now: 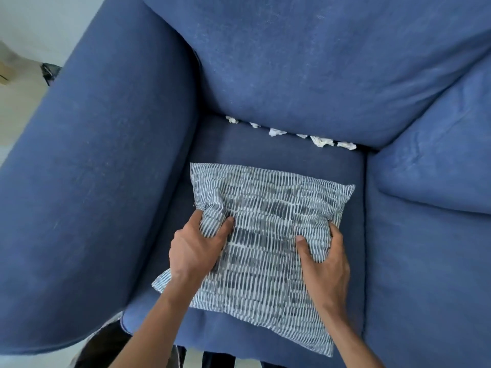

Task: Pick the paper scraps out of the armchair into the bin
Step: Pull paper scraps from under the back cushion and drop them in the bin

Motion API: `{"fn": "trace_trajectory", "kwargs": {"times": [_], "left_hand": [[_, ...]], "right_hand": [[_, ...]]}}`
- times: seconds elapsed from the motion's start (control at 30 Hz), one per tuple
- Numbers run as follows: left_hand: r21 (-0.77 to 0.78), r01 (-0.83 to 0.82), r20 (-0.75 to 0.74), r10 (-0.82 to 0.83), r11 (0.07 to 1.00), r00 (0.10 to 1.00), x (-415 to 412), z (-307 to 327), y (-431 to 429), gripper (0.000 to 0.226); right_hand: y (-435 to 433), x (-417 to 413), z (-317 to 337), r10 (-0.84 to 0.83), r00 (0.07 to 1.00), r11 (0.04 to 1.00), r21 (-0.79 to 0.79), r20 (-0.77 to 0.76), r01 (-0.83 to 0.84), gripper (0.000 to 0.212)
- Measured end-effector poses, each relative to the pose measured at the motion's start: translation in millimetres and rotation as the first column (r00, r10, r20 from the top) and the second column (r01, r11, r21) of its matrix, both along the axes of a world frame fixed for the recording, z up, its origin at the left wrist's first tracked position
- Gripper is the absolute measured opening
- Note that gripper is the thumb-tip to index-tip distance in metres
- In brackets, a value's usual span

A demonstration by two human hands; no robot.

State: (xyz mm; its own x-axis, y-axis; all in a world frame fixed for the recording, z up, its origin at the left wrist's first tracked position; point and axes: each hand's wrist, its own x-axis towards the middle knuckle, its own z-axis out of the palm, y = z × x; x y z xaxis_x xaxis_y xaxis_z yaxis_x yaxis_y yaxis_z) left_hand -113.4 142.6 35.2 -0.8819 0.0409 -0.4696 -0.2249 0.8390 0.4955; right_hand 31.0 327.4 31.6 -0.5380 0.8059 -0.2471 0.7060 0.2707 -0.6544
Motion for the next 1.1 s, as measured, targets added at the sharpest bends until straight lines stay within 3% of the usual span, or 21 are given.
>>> {"fn": "trace_trajectory", "kwargs": {"times": [0.1, 0.23, 0.4, 0.6, 0.7, 0.83, 0.9, 1.1], "left_hand": [[-0.062, 0.067, -0.003, -0.067, 0.996, 0.998, 8, 1, -4, 0.076], [-0.152, 0.087, -0.101, -0.103, 0.984, 0.990, -4, -2, 4, 0.091], [-0.241, 0.080, -0.283, -0.149, 0.967, 0.948, -21, 8, 25, 0.077], [-0.046, 0.236, -0.339, -0.237, 0.971, 0.910, -51, -5, 86, 0.039], [0.030, 0.335, -0.336, -0.307, 0.942, 0.891, -64, -11, 129, 0.037], [0.071, 0.410, -0.224, -0.386, 0.909, 0.895, -91, -26, 183, 0.044], [0.043, 0.384, -0.168, -0.372, 0.922, 0.913, -104, -37, 204, 0.047], [0.048, 0.099, -0.098, -0.094, 0.994, 0.991, -143, -86, 235, 0.052]], "right_hand": [[-3, 11, -3, -0.002, 0.998, 0.999, -0.034, 0.069, 0.005, 0.081], [9, 0, -3, -0.051, 0.997, 0.997, -0.048, 0.050, 0.054, 0.076], [26, -20, -4, -0.093, 0.996, 0.996, -0.006, 0.001, 0.093, 0.074], [74, -56, -18, -0.065, 0.997, 0.997, 0.039, -0.033, 0.066, 0.069], [109, -78, -28, -0.106, 0.993, 0.992, 0.057, -0.045, 0.108, 0.067], [157, -110, -44, -0.127, 0.992, 0.992, 0.012, -0.001, 0.127, 0.066], [179, -122, -56, -0.105, 0.994, 0.995, 0.001, 0.032, 0.105, 0.064], [227, -160, -89, -0.150, 0.983, 0.989, 0.007, 0.105, 0.150, 0.061]]}}
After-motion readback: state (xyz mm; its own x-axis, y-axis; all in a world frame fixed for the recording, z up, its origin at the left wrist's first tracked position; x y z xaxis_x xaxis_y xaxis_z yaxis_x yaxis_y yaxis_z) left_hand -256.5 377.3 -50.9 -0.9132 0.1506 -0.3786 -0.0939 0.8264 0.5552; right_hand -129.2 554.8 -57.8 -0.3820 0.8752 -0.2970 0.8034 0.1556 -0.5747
